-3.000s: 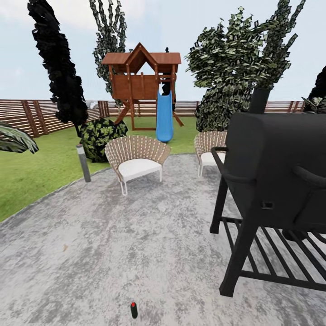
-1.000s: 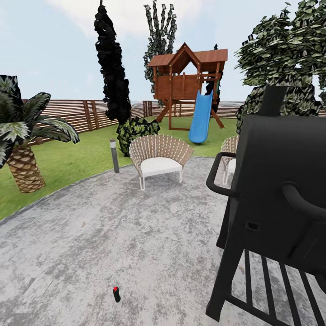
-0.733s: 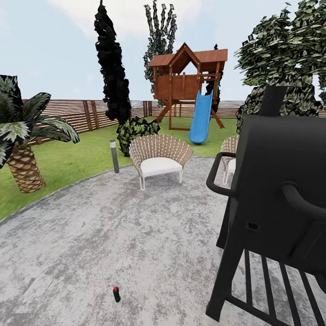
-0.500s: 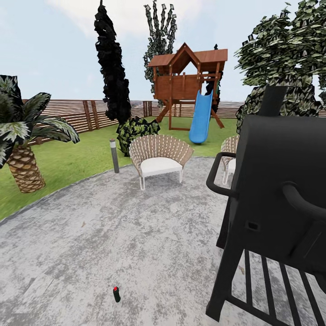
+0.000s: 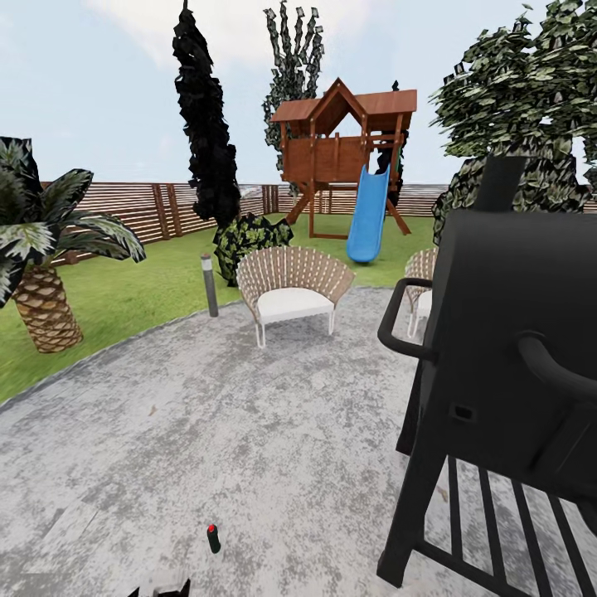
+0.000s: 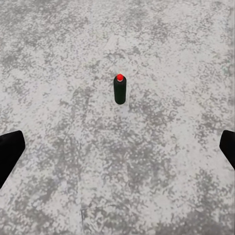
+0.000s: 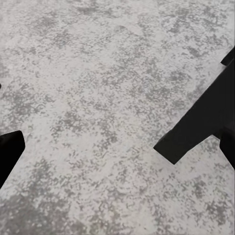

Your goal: In the garden, pick up the pesticide atomizer on the floor and spray pesticide onto both trees until each tree trunk is fully covered.

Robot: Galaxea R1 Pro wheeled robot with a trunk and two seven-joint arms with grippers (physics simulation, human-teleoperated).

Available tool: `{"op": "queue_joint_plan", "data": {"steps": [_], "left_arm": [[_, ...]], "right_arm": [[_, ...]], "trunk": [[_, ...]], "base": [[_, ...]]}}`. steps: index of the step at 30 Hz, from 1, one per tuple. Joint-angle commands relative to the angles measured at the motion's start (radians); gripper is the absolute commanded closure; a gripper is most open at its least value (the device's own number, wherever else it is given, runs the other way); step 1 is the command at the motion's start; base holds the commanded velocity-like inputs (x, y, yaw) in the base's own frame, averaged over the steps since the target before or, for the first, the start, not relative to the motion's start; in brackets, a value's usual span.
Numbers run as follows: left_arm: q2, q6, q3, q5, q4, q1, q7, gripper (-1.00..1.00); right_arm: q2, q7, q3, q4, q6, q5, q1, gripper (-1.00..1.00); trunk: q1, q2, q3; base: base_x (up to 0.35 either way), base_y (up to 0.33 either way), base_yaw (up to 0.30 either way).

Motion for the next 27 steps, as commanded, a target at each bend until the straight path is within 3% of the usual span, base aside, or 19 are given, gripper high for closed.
{"op": "queue_joint_plan", "data": {"steps": [1, 9, 27], "left_arm": [[0.000, -0.003, 0.002, 0.000, 0.002, 0.000, 0.000, -1.00], [0.000, -0.004, -0.002, 0.000, 0.007, 0.006, 0.000, -1.00], [0.001, -0.004, -0.002, -0.002, 0.015, 0.008, 0.000, -1.00]], "right_arm": [[0.000, 0.000, -0.003, 0.001, -0.003, 0.008, -0.001, -1.00], [-0.018, 0.000, -0.011, 0.027, -0.007, 0.010, -0.001, -1.00], [-0.019, 0.000, -0.011, 0.029, -0.007, 0.010, -0.001, -1.00]], "trunk": [[0.004, -0.008, -0.004], [0.008, -0.015, -0.007], [0.077, -0.141, -0.064]], "base": [[0.000, 0.000, 0.000], [0.000, 0.000, 0.000], [0.000, 0.000, 0.000]]}}
